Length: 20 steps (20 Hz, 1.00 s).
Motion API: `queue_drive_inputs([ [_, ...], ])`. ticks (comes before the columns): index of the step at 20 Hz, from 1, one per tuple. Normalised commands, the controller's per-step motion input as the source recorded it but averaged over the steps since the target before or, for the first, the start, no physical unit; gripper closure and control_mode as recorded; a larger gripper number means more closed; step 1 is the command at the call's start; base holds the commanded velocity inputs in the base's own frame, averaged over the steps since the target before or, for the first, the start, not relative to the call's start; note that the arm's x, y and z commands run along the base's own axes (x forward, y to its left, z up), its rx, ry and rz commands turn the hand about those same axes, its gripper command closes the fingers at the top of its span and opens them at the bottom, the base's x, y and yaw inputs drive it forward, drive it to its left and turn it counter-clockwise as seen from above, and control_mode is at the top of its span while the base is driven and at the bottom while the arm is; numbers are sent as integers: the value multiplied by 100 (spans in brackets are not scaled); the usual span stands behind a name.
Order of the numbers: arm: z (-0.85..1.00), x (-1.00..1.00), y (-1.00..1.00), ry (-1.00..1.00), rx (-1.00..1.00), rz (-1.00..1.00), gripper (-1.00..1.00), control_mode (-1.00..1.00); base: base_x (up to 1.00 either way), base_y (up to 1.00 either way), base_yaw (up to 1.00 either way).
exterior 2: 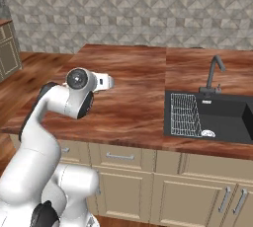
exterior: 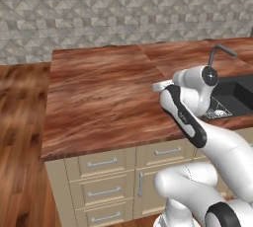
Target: Pick the jar and candle from the dining table and place them in the open cabinet. Close the cabinet after placing the objects.
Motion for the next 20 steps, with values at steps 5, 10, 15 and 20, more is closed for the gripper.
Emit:
queue_drive_inputs([
  [5,1,-8,-1,0,4,2,100,100,-1,0,1],
  [10,0,0,0,0,0,0,100,100,-69,0,3],
  [15,0,0,0,0,0,0,100,100,-100,6,1],
  [20,0,0,0,0,0,0,100,100,-37,24,35],
])
